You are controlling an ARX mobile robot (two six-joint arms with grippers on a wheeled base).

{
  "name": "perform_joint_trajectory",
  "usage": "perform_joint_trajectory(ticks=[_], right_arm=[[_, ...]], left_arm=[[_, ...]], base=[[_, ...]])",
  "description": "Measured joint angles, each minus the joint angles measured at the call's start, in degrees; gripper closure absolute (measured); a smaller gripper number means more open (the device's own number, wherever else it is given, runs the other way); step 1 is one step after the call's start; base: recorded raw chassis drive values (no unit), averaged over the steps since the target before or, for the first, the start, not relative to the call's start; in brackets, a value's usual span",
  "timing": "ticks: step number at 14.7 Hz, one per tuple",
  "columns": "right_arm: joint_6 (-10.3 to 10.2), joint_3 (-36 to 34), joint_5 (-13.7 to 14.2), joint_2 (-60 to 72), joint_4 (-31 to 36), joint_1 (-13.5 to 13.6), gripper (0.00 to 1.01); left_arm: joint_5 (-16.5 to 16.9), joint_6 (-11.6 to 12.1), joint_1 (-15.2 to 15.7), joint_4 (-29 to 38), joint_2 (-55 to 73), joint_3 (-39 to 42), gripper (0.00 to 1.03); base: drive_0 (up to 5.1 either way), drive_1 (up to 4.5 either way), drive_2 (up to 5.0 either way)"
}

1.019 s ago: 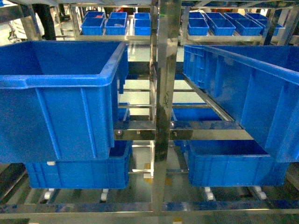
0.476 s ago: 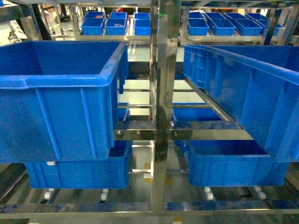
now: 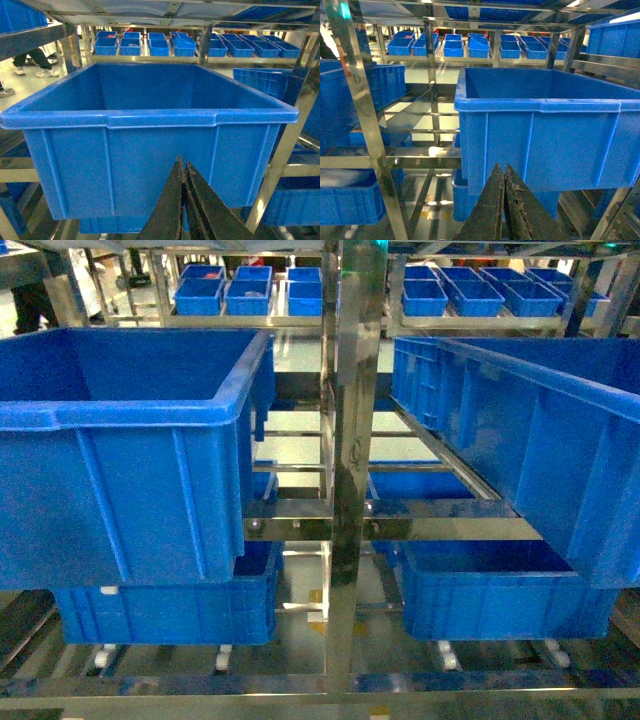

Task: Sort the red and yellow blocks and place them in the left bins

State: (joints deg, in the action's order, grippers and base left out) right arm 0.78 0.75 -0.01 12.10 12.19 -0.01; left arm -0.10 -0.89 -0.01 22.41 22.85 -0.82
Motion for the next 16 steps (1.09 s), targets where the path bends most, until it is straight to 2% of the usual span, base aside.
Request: perform_joint_trajectory(ticks=[3, 5, 12, 13, 15, 16], right_arm=[[0.00, 0.00, -0.02, -2.34, -2.40, 0.00, 0.99], [0.00, 0.02, -0.09, -9.97, -12.61, 0.00, 0.99], [-0.04, 0.02, -0.02, -11.82, -12.46, 0.00, 0.99], [0.00, 0.02, -0.02, -11.82, -12.46, 0.00, 0.94], [-0.02, 0.02, -0.04, -11.82, -12.46, 0.00, 0.76], [-0.02, 0.02, -0.02, -11.82, -12.46, 0.00, 0.61]], left_arm=[[0.04, 0.02, 0.00, -3.98, -4.46, 0.00, 1.01], [0.00, 0.02, 0.00, -6.32, -6.78, 0.00, 1.01], [0.04, 0.04, 0.00, -13.79, -13.70, 0.00, 1.01], [0.24, 0.07, 0.00, -22.21, -19.80, -0.04, 1.01], [-0.13, 0.09, -0.02, -21.66, -22.23, -0.31, 1.01], [-0.09, 0.09, 0.00, -23.17, -22.25, -0.04, 1.01]], base=[[0.0, 0.00, 0.0], [0.0, 0.00, 0.0], [0.0, 0.00, 0.0], [0.0, 0.00, 0.0], [0.0, 0.00, 0.0], [0.0, 0.00, 0.0]])
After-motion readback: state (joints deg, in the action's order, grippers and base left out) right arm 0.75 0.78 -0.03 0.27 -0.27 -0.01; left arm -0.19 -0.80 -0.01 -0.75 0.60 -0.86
